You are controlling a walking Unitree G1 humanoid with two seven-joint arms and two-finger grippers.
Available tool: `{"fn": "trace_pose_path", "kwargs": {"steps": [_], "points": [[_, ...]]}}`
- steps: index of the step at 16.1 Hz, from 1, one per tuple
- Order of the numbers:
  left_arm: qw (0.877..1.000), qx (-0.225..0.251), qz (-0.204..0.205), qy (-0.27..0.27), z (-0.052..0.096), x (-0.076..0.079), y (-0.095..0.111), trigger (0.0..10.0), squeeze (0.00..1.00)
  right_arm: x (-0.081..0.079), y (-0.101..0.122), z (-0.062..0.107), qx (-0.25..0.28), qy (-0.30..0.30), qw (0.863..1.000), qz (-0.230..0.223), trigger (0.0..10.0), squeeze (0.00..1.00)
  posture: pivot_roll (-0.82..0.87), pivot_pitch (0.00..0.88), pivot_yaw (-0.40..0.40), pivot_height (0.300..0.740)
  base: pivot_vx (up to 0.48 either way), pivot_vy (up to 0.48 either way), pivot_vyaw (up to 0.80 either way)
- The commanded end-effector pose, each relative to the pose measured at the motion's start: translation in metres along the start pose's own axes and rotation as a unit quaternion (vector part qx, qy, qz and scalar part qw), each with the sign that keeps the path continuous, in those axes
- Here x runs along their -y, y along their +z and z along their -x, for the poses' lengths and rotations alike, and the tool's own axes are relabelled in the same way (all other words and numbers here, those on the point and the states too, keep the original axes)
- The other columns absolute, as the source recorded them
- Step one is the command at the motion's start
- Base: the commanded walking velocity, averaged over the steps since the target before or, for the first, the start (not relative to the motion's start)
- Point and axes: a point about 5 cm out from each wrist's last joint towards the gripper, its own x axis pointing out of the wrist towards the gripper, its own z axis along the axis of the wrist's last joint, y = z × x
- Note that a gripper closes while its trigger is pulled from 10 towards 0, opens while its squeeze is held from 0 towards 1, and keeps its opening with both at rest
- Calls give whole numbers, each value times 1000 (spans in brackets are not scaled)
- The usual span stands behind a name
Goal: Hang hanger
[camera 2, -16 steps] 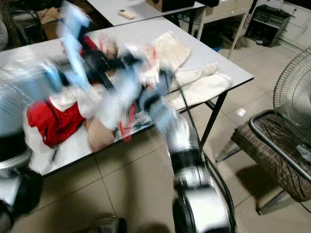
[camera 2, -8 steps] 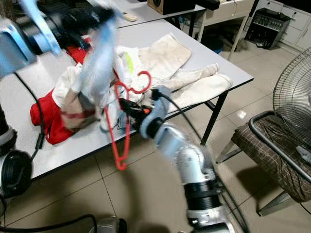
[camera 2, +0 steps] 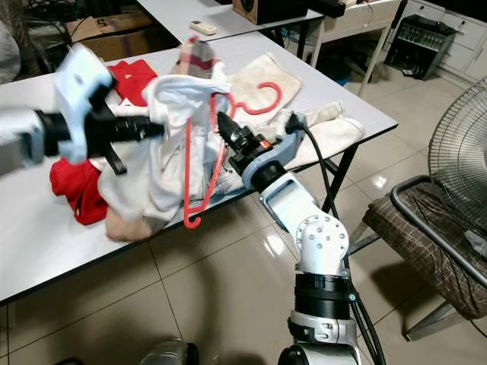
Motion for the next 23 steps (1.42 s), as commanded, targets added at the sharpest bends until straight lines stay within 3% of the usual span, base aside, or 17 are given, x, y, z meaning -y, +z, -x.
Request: {"fn": "trace_pose_path", "kwargs": {"steps": [1, 2, 3, 4, 5, 7, 9, 10, 13, 14, 18, 21, 23], "points": [[999, 35, -6, 23, -1, -4, 9, 0, 0, 5, -13, 0, -59, -31, 996, 50, 10000, 0, 158, 3, 28, 740, 0, 0, 0], [998, 66, 14, 9, -1, -2, 18, 0, 0, 14, -20, 2, -88, -62, 990, 93, 10000, 0, 153, 4, 30, 740, 0, 0, 0], [994, 105, 30, -10, 2, 1, 30, 0, 0, 32, -27, 8, -127, -115, 971, 165, 10000, 0, 152, 4, 31, 740, 0, 0, 0], [992, 120, 35, -21, 4, 2, 35, 0, 0, 38, -27, 10, -123, -125, 973, 150, 10000, 0, 152, 4, 31, 740, 0, 0, 0], [997, 79, 11, -17, 7, 0, 25, 0, 0, 21, -14, 7, -52, -69, 995, 40, 10000, 0, 149, 6, 36, 740, 0, 0, 0], [999, 37, -10, -16, 8, 0, 12, 0, 0, 12, -3, 6, -7, -38, 999, -15, 10000, 0, 148, 5, 37, 740, 0, 0, 0], [997, -12, -15, -80, 7, 18, -8, 0, 0, 7, 11, -1, 60, -11, 992, -106, 10000, 0, 148, 7, 41, 740, 0, 0, 0], [994, -20, -9, -105, 7, 25, -12, 0, 0, 8, 10, -5, 65, -11, 992, -107, 10000, 0, 149, 7, 42, 740, 0, 0, 0], [986, 16, 29, -166, 7, 38, -4, 0, 0, 18, 0, -20, 66, -51, 992, -97, 10000, 0, 159, 7, 37, 740, 0, 0, 0], [979, 14, 25, -201, 8, 47, -5, 0, 0, 19, -2, -28, 79, -60, 986, -131, 10000, 0, 160, 7, 37, 740, 0, 0, 0], [962, 21, 48, -266, 2, 70, -6, 0, 0, 15, -5, -48, 96, -66, 982, -149, 10000, 0, 166, 8, 37, 740, 0, 0, 0], [966, 31, 71, -248, -10, 70, -6, 0, 0, 12, -5, -58, 112, -60, 972, -197, 10000, 0, 165, 12, 39, 740, 0, 0, 0], [969, 59, 82, -224, -25, 65, 0, 0, 0, 6, -14, -67, 90, -53, 977, -185, 10000, 0, 161, 15, 39, 740, 0, 0, 0]]}}
